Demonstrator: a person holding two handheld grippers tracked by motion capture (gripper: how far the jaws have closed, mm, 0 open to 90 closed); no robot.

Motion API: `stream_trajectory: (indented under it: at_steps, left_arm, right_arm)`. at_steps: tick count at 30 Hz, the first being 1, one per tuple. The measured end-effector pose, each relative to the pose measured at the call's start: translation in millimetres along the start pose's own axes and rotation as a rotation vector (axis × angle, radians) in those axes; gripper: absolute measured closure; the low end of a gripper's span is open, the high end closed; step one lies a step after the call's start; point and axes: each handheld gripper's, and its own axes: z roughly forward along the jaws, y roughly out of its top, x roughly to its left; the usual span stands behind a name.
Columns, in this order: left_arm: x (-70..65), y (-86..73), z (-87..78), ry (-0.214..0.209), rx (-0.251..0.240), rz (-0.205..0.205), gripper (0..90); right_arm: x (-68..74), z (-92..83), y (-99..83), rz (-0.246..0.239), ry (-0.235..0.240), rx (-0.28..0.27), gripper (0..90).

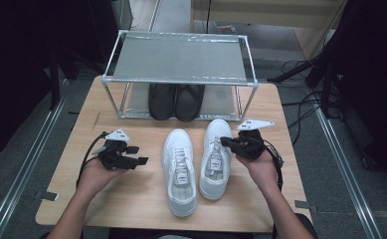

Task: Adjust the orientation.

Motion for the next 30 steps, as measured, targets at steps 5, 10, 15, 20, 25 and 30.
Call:
stream_trajectory:
  at_steps: [5,10,15,20,25,30]
  left_arm:
    - [0.0,2.0,2.1,-0.006,0.002,0.002,37.8]
    - [-0.1,5.0,4.0,-0.011,0.007,0.013,37.8]
    - [-0.3,8.6,7.0,-0.017,0.007,0.023,37.8]
    - [-0.1,11.2,10.2,-0.025,0.011,0.024,37.8]
    - [1.0,14.3,12.0,-0.026,0.010,0.026,37.7]
    - [0.3,17.5,14.4,-0.033,0.008,0.029,37.8]
  right_arm:
    - [16.8,1.5,0.7,-0.031,0.034,0.008,89.9]
    - [25.3,2.2,-2.9,-0.044,0.031,0.026,90.0]
    - [20.1,2.0,-7.3,-0.021,0.044,0.025,90.0]
    - [18.8,0.1,-10.8,-0.024,0.035,0.017,90.0]
    - [19.1,-2.0,-13.0,-0.037,0.020,0.013,90.0]
    - [13.4,-5.0,-17.0,-0.034,-0.023,0.028,90.0]
